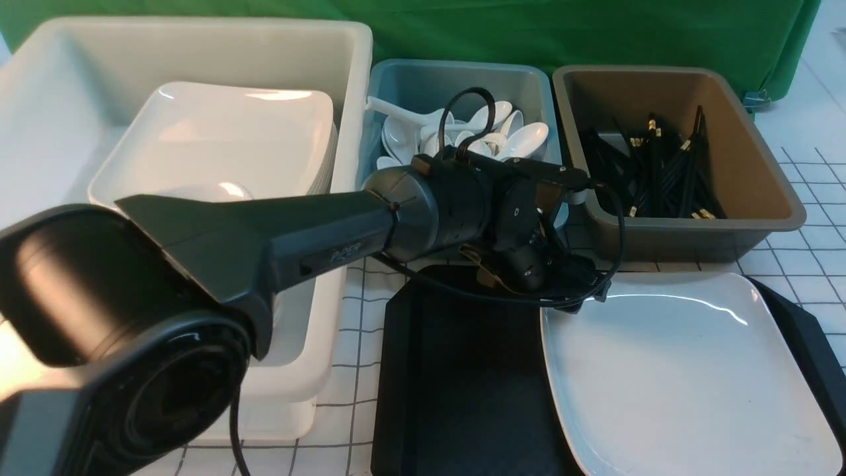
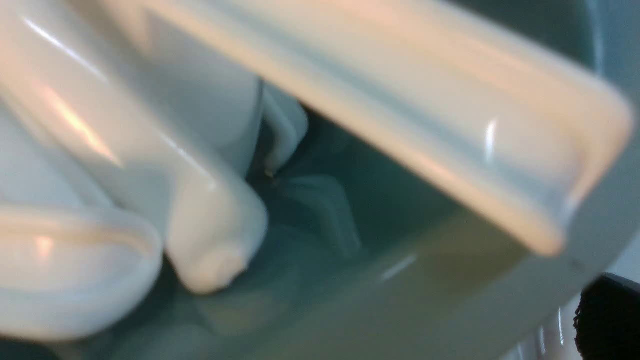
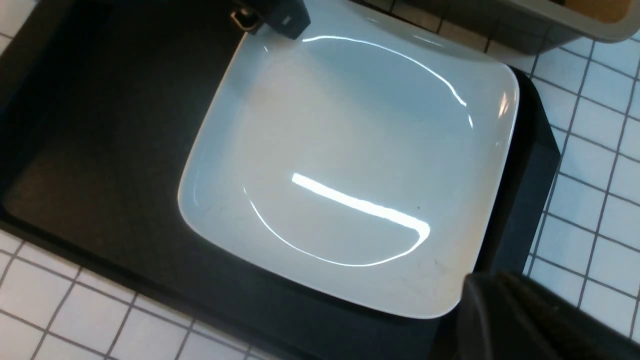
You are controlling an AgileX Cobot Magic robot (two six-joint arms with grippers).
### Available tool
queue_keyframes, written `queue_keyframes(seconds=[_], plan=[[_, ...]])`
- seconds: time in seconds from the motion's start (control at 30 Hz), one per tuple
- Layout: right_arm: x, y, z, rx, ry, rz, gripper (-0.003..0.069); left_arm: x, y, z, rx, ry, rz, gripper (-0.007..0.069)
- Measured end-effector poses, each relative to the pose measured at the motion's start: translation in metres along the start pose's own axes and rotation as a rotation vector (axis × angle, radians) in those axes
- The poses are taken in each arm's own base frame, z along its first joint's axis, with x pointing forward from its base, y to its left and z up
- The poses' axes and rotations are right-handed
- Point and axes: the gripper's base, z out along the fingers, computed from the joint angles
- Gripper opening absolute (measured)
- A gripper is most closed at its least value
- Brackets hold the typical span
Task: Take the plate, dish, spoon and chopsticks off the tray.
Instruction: Use the left arm to grab a plate from the dinner plate
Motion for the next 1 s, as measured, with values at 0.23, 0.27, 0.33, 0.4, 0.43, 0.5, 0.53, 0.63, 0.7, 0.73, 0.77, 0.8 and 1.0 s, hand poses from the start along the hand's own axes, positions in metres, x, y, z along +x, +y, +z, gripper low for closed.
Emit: queue_keyframes(seconds=[0.23,0.27,0.33,0.4,0.43,0.5,0.53,0.63,0.7,0.73,0.77,0.8,1.0], plan=[[0.000,0.001,0.000,-0.012,-0.003,0.003,0.0019,0.001,-0.003,0.007,0.047,-0.001,-0.035,0.0433],[0.000,0.001,0.000,-0.012,-0.004,0.004,0.0019,0.001,-0.003,0.007,0.048,-0.001,-0.032,0.0407],[-0.001,0.001,0.000,-0.013,-0.006,0.004,0.0019,0.002,-0.003,0.008,0.051,0.001,-0.019,0.0325],[-0.001,0.001,0.000,-0.013,-0.006,0.004,0.0019,0.001,-0.003,0.008,0.058,0.001,-0.027,0.0216],[-0.001,0.001,0.000,-0.013,-0.006,0.004,0.0019,0.001,-0.003,0.007,0.067,0.001,-0.045,0.0177],[-0.001,0.001,0.000,-0.014,-0.007,0.004,0.0019,-0.001,-0.004,0.002,0.077,0.007,-0.061,0.0156],[-0.001,0.001,0.000,-0.014,-0.007,0.004,0.0019,0.000,-0.005,0.001,0.077,0.019,-0.055,0.0156],[-0.001,0.001,0.000,-0.014,-0.007,0.004,0.0019,-0.002,-0.007,-0.011,0.081,0.043,-0.023,0.0147],[-0.001,0.001,0.000,-0.014,-0.010,0.004,0.0022,-0.006,-0.010,-0.027,0.082,0.035,0.010,0.0122],[-0.001,0.001,0.000,-0.013,-0.011,0.004,0.0024,-0.010,-0.012,-0.037,0.083,0.021,0.030,0.0111],[-0.001,0.001,0.000,-0.013,-0.014,0.005,0.0027,-0.014,-0.014,-0.049,0.083,0.005,0.050,0.0094],[-0.001,0.001,0.000,-0.013,-0.016,0.006,0.0030,-0.019,-0.016,-0.065,0.087,-0.016,0.075,0.0071],[-0.011,0.007,-0.014,-0.080,-0.077,0.036,0.0038,-0.033,-0.026,-0.139,0.094,-0.102,0.195,0.0020]])
